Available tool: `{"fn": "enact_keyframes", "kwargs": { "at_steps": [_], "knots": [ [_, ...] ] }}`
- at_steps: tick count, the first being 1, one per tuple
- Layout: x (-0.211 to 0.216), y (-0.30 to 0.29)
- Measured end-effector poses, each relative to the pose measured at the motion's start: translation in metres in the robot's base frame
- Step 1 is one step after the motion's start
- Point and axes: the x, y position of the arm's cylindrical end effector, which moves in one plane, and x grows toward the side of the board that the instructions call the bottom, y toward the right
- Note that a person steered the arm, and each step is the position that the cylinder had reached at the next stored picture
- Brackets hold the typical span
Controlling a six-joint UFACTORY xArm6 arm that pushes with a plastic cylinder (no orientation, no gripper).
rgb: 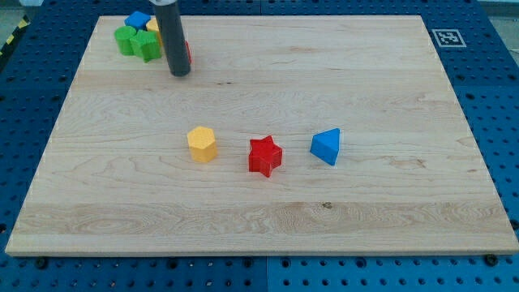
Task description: Push yellow heart towards red circle
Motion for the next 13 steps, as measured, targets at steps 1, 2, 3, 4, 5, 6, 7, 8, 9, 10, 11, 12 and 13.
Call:
{"fn": "enact_keyframes", "kwargs": {
  "at_steps": [1,2,3,4,5,6,7,8,9,10,11,12,13],
  "knots": [
    [0.025,-0.025],
    [0.120,-0.030],
    [0.191,-0.016],
    [0.199,0.037],
    [0.194,0.042],
    [0.191,0.041],
    [0.193,0.053],
    [0.200,0.071],
    [0.195,0.071],
    [0.179,0.070],
    [0.163,0.070],
    [0.144,0.070],
    [0.118,0.069]
  ]
}}
